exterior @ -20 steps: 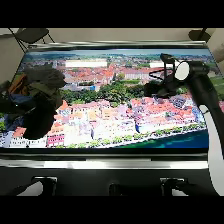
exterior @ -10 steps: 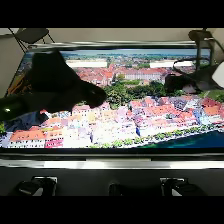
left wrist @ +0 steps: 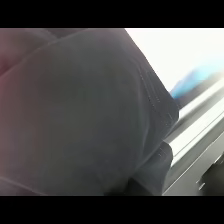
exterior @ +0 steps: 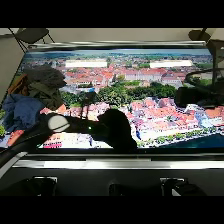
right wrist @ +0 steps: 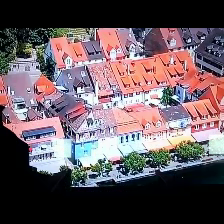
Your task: Fold the shirts.
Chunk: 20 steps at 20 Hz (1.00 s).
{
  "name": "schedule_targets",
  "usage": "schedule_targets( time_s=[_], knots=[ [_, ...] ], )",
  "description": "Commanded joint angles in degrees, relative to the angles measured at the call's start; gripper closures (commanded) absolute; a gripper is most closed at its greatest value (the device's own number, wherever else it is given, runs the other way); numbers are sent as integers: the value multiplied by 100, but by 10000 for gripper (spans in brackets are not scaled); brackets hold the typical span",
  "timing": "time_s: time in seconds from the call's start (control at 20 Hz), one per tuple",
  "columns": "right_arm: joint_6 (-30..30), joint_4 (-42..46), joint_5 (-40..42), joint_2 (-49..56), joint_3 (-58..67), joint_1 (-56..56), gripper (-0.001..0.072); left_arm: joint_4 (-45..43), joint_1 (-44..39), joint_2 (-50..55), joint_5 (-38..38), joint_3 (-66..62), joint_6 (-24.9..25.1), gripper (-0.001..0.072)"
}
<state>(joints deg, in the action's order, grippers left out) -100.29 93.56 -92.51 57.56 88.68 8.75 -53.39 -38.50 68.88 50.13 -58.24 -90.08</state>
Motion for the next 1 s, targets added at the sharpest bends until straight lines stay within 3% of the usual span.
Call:
schedule_targets(
  time_s=[0.0,0.05,0.3,0.45,0.55,0.7,0.75,0.8,0.95],
  knots=[
    [-2,17,-142,138,-4,0,69,4,-210,1084,529,-415,9,229],
    [-2,15,-129,245,-4,0,69,-22,-74,1169,804,-702,11,-13],
    [142,-577,-4,977,-37,2,84,-1270,1084,896,2330,-1980,11,-10],
    [568,-1515,-28,1172,-743,2,83,-1620,1635,629,2922,-1561,13,1],
    [636,-1646,28,1150,-1534,2,83,-1591,1687,479,2778,-761,35,2],
    [693,-1683,382,1064,-2608,2,93,-774,1659,496,1624,503,114,3],
    [758,-1746,466,1047,-2885,2,108,-376,1672,514,1178,713,114,8],
    [839,-1845,514,1045,-3093,2,108,-13,1676,542,772,813,118,61],
    [1045,-2194,772,1045,-3558,2,108,474,1676,765,57,817,114,62]
  ],
)
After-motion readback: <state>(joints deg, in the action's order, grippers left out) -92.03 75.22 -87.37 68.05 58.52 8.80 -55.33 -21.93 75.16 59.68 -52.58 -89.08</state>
